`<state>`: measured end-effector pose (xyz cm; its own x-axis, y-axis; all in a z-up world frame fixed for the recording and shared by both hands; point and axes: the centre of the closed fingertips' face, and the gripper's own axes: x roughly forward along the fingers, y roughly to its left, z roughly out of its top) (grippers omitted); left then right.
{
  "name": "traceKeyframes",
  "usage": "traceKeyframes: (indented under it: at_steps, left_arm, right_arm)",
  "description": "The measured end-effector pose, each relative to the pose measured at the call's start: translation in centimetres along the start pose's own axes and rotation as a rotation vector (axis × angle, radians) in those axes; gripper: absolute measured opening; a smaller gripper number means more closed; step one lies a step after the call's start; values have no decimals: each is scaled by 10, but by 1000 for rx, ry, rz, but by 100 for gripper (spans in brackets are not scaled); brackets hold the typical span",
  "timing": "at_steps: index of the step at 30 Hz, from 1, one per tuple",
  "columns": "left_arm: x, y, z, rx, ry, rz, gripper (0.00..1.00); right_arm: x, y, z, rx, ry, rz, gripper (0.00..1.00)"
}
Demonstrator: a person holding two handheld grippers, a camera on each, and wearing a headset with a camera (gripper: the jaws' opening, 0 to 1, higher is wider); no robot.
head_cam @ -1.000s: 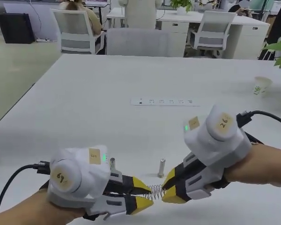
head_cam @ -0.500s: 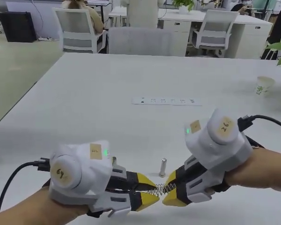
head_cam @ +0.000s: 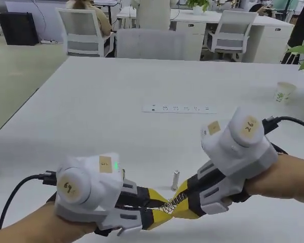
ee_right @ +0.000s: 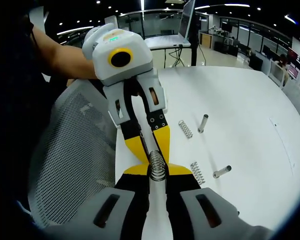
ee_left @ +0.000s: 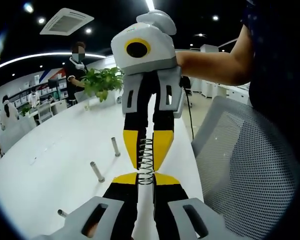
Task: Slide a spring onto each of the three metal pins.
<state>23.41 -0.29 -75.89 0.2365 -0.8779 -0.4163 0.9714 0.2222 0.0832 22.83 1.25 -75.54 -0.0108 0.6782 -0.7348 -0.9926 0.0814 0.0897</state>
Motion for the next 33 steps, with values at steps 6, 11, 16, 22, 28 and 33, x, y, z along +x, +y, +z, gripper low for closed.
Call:
traceKeyframes:
  at_steps: [6, 11, 16, 22, 28, 33]
  left_arm:
    - [1, -1, 0, -13, -4, -7, 3]
    - [3, -4, -1, -16, -1, -13, 3]
    - [2, -3, -2, -22, 2, -10, 3]
    - [6, -6, -3, -52, 5, -18, 11]
    - [2, -2, -8, -88, 9, -8, 19]
    - [-4, 3, -14, -109, 13, 10, 22]
  right_arm:
    - [1, 4, 7, -24, 15, 0, 8]
    - [3, 5, 9, -37, 31, 5, 8]
    - [3, 5, 8, -38, 44, 8, 8]
    - [3, 2, 7, -47, 62, 1, 8]
    - [0, -3, 5, -42, 68, -11, 8]
    - [-2, -8, -1, -40, 84, -29, 8]
